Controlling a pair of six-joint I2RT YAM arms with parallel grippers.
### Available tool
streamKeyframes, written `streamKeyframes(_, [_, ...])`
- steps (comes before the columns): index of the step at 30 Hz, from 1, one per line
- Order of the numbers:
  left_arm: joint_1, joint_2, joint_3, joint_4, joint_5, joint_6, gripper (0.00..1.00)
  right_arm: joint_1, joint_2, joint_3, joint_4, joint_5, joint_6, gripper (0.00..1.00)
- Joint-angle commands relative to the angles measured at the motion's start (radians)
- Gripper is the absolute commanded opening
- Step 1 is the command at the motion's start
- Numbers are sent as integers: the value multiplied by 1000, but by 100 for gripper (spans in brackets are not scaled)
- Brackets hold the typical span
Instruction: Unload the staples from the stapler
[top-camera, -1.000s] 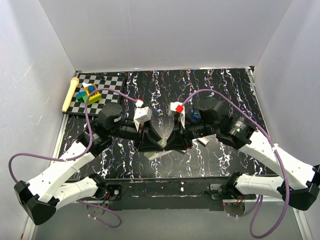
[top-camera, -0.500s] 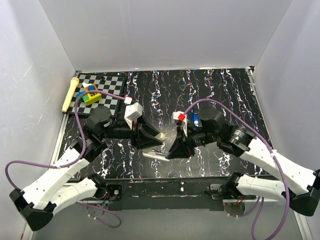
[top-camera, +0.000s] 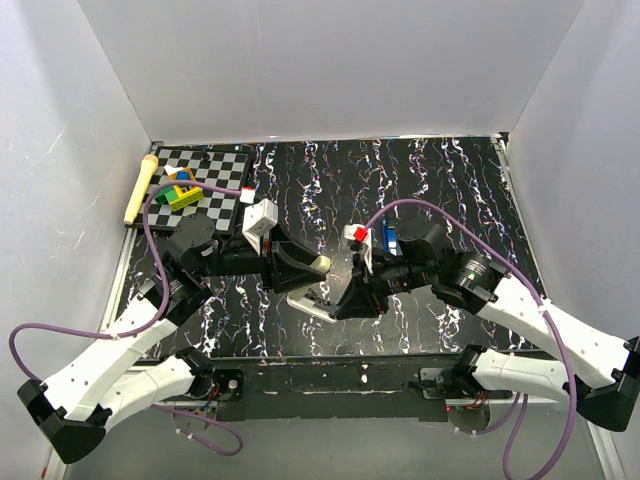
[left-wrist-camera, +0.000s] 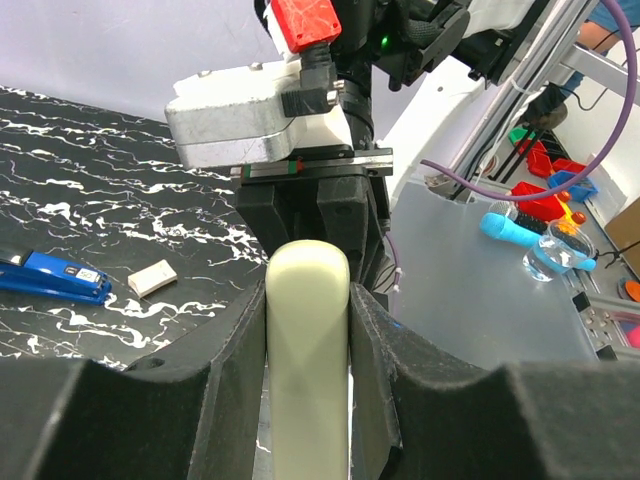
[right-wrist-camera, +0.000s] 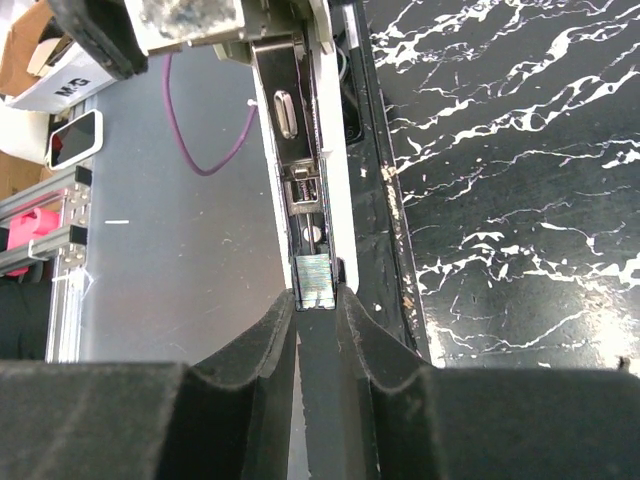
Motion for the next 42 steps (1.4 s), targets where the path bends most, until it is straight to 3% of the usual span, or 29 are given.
streamKeyframes(1, [9, -1, 11, 72, -101, 55, 0, 11, -28, 74, -69, 33, 31, 1])
streamKeyframes(10, [10, 23, 4, -17, -163, 101, 0, 11, -6, 171, -163, 182, -13, 2])
streamKeyframes(16, [9, 27, 2, -34, -174, 113, 0, 11, 15, 246, -236, 253, -61, 11])
streamKeyframes(22, [10, 33, 7, -50, -207, 122, 0, 11, 24, 306, -293, 294, -98, 28])
streamKeyframes(33, [9, 93, 67, -117, -350, 122, 0, 11, 38, 381, -342, 444, -138, 38])
streamKeyframes(36, [10, 108, 76, -119, -399, 105, 0, 11, 81, 401, -323, 524, -123, 33])
streamKeyframes(42, [9, 140, 96, -132, -537, 64, 0, -6, 201, 452, -231, 603, -81, 5])
